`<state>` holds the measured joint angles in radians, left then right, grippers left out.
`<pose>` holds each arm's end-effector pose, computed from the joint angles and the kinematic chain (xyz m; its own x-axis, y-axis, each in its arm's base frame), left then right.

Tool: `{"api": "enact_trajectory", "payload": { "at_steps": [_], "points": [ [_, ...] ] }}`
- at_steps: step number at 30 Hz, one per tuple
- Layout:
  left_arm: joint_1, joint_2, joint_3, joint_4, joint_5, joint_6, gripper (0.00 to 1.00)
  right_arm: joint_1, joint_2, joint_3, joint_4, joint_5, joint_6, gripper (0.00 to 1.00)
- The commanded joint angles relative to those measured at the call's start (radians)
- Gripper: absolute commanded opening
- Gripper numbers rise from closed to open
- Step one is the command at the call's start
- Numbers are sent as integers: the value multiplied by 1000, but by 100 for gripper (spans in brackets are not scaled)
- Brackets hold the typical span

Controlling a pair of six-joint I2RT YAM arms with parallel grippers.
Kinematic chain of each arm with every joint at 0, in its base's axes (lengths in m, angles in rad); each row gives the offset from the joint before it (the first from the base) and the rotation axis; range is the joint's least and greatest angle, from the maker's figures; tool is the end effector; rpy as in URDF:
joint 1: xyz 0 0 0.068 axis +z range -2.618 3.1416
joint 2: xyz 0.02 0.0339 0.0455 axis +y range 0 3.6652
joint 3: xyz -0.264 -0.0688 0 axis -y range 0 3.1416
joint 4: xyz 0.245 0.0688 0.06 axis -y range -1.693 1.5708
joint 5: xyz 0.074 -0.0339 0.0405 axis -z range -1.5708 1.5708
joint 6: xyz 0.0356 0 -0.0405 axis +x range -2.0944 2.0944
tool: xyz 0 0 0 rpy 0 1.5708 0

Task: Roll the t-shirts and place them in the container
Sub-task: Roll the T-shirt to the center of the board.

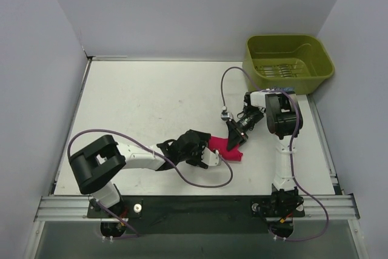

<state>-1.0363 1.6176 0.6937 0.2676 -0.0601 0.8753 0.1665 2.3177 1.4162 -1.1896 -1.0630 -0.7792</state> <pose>0.1621 -0.2697 0.1510 0.4417 0.7583 -0.4795 0.7735 -0.0511 0.6317 0.3430 0.0892 0.0731 -0.8532 -0.4899 -0.1791 -0.3538 0.2913 0.8888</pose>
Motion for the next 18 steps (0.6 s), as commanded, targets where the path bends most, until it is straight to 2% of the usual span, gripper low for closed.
{"api": "enact_trajectory", "payload": {
  "at_steps": [1, 4, 5, 7, 8, 9, 11, 12, 14, 15, 17, 18],
  "points": [
    [25, 74, 39, 56, -34, 42, 96, 16, 12, 24, -88, 0, -20, 8],
    [53, 100, 81, -11, 8, 21, 91, 18, 14, 24, -93, 3, -25, 9],
    [62, 105, 104, -31, 26, 19, 84, 18, 12, 24, -94, 3, -28, 9],
    [82, 113, 124, -94, 90, -1, 79, 16, 12, 23, -93, 5, -25, 12],
    [116, 119, 139, -123, 120, -15, 73, 15, 9, 23, -91, 1, -23, 12],
    [123, 137, 203, -224, 143, -19, 67, 14, 6, 21, -90, 0, -25, 15],
    [162, 175, 262, -321, 248, -35, 60, 10, -13, 10, -84, -12, -31, 29],
    [169, 189, 323, -405, 281, -27, 58, 5, -24, 6, -77, -21, -41, 60],
    [185, 232, 378, -470, 316, -24, 55, -2, -72, -9, -79, -35, -66, 69],
    [191, 241, 415, -526, 333, -21, 52, -16, -93, -16, -79, -40, -89, 81],
    [203, 257, 443, -560, 376, -24, 52, -38, -183, -34, -74, -41, -114, 86],
    [215, 261, 458, -620, 397, -13, 52, -71, -219, -42, -67, -46, -121, 96]
  ]
}}
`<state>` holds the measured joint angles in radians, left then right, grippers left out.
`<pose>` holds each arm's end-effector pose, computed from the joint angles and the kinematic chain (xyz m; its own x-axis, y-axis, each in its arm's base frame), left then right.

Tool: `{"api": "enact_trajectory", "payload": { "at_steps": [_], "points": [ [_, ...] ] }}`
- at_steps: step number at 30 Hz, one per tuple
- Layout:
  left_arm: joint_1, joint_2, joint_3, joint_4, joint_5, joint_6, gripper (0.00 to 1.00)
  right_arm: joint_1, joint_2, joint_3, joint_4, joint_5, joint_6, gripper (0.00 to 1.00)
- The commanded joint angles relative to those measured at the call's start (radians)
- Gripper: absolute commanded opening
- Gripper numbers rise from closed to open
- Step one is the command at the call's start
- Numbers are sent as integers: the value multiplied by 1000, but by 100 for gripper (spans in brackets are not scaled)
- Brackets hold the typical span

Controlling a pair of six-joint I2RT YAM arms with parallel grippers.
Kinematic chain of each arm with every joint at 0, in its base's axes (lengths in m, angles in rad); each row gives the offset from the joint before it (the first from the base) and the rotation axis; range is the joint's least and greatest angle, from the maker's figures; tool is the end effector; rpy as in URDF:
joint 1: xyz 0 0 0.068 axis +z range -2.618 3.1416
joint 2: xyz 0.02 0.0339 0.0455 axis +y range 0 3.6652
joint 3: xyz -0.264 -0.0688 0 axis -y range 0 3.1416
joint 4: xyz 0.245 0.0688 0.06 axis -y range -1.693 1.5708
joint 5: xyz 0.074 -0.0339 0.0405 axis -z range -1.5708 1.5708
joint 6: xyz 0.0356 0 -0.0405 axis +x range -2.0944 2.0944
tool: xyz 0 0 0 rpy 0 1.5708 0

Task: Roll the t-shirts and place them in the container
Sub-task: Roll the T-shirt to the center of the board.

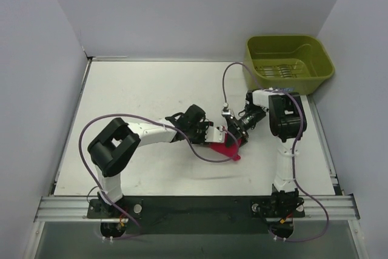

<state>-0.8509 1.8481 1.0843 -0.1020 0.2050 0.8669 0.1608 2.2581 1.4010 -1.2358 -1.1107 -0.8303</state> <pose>0.2459 -0.2914 0.1584 0.3025 0.7871 -0.5376 0.9155 -0.0830 0.3937 0.3388 0.0873 0.0938 -0.8503 -0.4700 -0.2368 -0.3819 0.2415 0.8921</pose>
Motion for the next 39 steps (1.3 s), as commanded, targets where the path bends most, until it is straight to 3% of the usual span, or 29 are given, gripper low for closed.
{"api": "enact_trajectory", "payload": {
  "at_steps": [1, 5, 7, 9, 10, 11, 12, 13, 14, 15, 17, 18, 24, 28, 34, 39],
  "points": [
    [36, 39, 109, -284, 166, 1, 52, -90, -196, -36, -8, -3, -72, 100],
    [69, 66, 177, -435, 289, 40, 51, -230, -436, -131, 125, -23, -24, 100],
    [72, 66, 180, -476, 307, 69, 51, -297, -552, -245, 310, -12, 28, 100],
    [70, 80, 201, -542, 318, 107, 50, -351, -772, -378, 533, 23, 75, 100],
    [70, 85, 212, -557, 317, 112, 50, -345, -864, -428, 606, 102, 68, 100],
    [69, 100, 230, -600, 324, 122, 50, -310, -1057, -482, 684, 142, 65, 100],
    [70, 109, 247, -628, 335, 142, 50, -284, -1162, -550, 855, 190, 74, 100],
    [72, 120, 262, -660, 333, 153, 50, -255, -1263, -679, 934, 216, 77, 100],
    [73, 147, 294, -692, 341, 158, 49, -188, -1443, -754, 1003, 254, 79, 100],
    [76, 160, 308, -743, 350, 168, 48, -135, -1524, -814, 1129, 277, 92, 100],
    [87, 186, 333, -801, 373, 167, 48, -48, -1676, -925, 1177, 359, 117, 100],
    [90, 197, 359, -829, 387, 172, 48, 53, -1700, -932, 1130, 379, 103, 100],
    [98, 261, 437, -943, 447, 140, 47, 360, -1697, -935, 1029, 558, 137, 100],
    [101, 270, 443, -921, 441, 55, 47, 468, -1573, -918, 1013, 577, 140, 100],
    [111, 264, 439, -855, 433, -103, 47, 514, -1389, -905, 1122, 615, 204, 100],
    [112, 257, 408, -823, 430, -144, 46, 537, -1349, -955, 1268, 664, 259, 100]
  ]
}}
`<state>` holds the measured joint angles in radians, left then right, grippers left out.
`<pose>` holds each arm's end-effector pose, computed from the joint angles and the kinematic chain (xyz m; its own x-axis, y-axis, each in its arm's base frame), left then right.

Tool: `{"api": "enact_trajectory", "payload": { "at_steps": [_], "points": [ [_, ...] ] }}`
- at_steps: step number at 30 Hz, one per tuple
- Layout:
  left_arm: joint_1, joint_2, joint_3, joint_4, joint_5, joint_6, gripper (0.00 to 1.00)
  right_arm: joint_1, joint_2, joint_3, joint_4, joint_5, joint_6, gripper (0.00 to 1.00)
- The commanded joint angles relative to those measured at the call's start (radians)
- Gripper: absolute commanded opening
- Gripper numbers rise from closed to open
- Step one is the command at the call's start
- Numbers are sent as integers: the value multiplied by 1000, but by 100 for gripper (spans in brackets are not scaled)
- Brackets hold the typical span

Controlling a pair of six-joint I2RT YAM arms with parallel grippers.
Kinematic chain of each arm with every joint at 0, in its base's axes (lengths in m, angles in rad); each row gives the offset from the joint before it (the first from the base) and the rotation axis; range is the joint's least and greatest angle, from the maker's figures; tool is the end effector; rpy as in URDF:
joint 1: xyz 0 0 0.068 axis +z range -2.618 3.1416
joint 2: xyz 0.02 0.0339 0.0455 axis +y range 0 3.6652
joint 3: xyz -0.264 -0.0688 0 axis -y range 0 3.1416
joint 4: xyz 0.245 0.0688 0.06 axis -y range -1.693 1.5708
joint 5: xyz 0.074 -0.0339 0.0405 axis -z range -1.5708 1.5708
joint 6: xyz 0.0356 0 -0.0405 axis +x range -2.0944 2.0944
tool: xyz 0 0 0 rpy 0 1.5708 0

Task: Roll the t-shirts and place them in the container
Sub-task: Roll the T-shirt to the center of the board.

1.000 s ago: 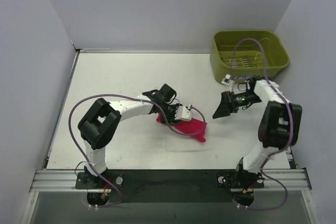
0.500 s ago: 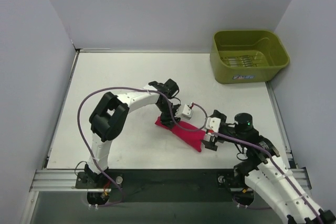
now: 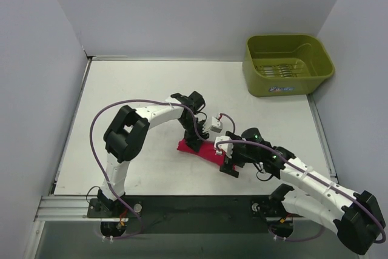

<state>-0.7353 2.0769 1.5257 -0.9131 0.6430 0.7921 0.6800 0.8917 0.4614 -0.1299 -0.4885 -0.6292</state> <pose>0.2816 -0.2835 0.1653 -0.1021 0.8605 -0.4990 0.9352 -0.0880 -0.3431 0.1382 0.1332 0.2152 0.1746 -0.5271 -0.8317 -0.9420 0.1564 -0.2969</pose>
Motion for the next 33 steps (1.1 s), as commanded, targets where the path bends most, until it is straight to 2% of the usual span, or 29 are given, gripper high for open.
{"api": "enact_trajectory", "payload": {
  "at_steps": [1, 7, 14, 26, 33],
  "points": [
    [-4, 22, -45, 0, -17, -76, 46, 18, 27, -21, 179, 51, 69, 100],
    [-6, -3, -102, 57, 7, -94, 46, 18, 107, -17, 277, 73, 135, 100],
    [-4, -38, -153, 100, 12, -93, 47, 13, 236, 20, 302, 77, 68, 100],
    [-4, -54, -180, 140, 30, -111, 47, 12, 450, 198, 187, -5, -89, 100],
    [-3, -37, -154, 140, 47, -123, 46, 12, 516, 287, 134, -73, -46, 100]
  ]
}}
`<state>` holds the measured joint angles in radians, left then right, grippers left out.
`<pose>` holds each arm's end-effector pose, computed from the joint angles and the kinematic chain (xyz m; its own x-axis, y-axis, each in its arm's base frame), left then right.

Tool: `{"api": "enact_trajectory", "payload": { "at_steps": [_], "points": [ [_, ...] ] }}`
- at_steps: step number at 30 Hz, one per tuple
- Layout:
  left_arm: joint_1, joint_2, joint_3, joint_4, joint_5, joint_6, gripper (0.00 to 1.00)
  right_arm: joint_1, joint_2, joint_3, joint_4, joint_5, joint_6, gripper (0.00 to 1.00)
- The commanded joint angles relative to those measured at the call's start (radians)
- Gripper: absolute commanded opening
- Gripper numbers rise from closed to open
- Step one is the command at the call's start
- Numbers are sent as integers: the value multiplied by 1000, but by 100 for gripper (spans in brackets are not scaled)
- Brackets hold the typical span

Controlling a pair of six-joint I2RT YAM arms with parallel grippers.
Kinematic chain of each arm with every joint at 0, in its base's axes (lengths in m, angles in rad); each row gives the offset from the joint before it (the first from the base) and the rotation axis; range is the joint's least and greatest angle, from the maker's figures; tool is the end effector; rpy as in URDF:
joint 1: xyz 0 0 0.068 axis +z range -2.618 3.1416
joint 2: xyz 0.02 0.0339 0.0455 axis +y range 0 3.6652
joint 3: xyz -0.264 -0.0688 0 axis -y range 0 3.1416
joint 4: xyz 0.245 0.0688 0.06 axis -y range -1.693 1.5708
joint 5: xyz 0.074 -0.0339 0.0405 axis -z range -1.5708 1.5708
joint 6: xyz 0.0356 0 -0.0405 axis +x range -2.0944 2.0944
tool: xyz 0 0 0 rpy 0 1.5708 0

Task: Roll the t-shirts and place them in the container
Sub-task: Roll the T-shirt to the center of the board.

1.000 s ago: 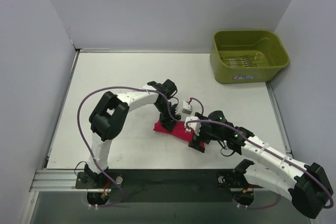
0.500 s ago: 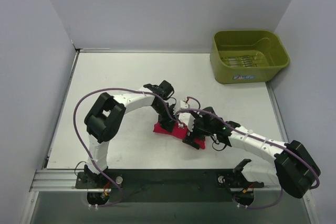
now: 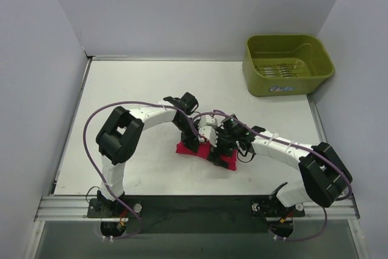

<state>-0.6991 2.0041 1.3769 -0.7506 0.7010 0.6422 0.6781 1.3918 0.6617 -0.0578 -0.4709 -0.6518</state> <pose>0.2790 -0.2646 0.1586 -0.2503 0.8084 -0.5327 0.9196 0.0264 -0.3920 0.2002 0.1820 0.1796 0.0514 -0.6527 -0.7558 -0.9774 0.1224 -0.1722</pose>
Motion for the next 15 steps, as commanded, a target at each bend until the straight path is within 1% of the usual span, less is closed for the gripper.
{"api": "enact_trajectory", "payload": {
  "at_steps": [1, 5, 13, 14, 15],
  "points": [
    [-39, 36, -6, -24, -3, 25, 46, 17, 24, 85, 64, -89, -17, 100],
    [-39, 39, -7, -30, 31, 14, 46, 20, 32, 65, 119, -80, 14, 100],
    [-37, 25, -16, -21, 87, 2, 46, 61, 124, 82, 128, -61, 1, 100],
    [-37, 22, -25, -20, 89, 4, 46, 66, 130, 81, 134, -58, -3, 99],
    [-37, 18, -32, -16, 92, 2, 46, 66, 141, 76, 138, -61, -8, 94]
  ]
}}
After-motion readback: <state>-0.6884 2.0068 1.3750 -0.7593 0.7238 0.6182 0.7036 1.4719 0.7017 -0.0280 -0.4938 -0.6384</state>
